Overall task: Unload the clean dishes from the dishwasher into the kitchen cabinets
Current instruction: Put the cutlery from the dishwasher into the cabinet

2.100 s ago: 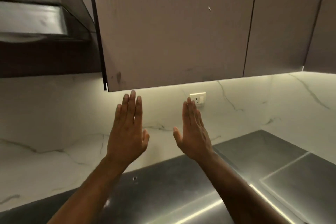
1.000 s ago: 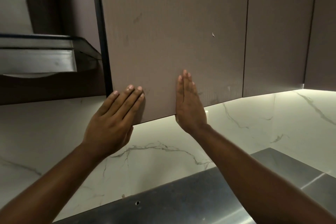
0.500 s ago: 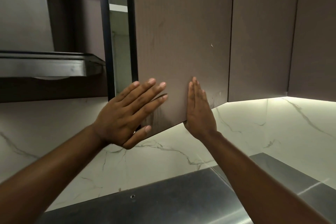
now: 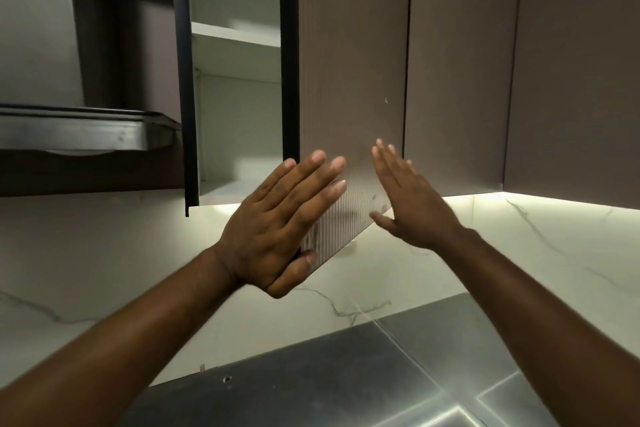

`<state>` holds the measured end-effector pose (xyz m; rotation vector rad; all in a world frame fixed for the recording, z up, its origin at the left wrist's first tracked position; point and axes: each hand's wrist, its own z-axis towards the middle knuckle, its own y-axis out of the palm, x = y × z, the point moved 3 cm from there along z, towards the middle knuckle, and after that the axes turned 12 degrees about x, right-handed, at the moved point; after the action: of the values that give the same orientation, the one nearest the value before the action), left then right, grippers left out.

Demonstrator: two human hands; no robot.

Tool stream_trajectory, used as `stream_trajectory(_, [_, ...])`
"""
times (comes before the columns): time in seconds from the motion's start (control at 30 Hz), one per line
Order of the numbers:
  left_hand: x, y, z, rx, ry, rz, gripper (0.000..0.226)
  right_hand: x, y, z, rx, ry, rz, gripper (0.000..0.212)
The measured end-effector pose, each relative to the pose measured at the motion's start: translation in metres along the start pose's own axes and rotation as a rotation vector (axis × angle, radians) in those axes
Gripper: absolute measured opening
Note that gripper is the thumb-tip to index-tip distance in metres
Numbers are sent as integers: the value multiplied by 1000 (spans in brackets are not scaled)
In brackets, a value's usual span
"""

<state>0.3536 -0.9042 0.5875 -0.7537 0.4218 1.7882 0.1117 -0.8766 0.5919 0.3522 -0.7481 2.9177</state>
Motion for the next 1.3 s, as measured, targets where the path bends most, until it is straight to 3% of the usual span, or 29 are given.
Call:
stream_trajectory(0.2, [19,14,22,214,-132,-113,83,-9,-94,33,354,-39,179,67])
stream_trajectory(0.33, [36,30,30,321,-377,-238,84,-25,-140,33,466,-171,231,61])
stream_trajectory(0.43, [49,42,35,286,-463,-361,84,-28,-160,29,457,-252,173,61])
stream_trajectory(0.67, [80,58,66,222,-474,-528,82,-17,-186,23,396,-334,47,61])
stream_trajectory(1.3, [166,152,135,204,-546,-717,73,81,-235,-47,340,-159,-144,65])
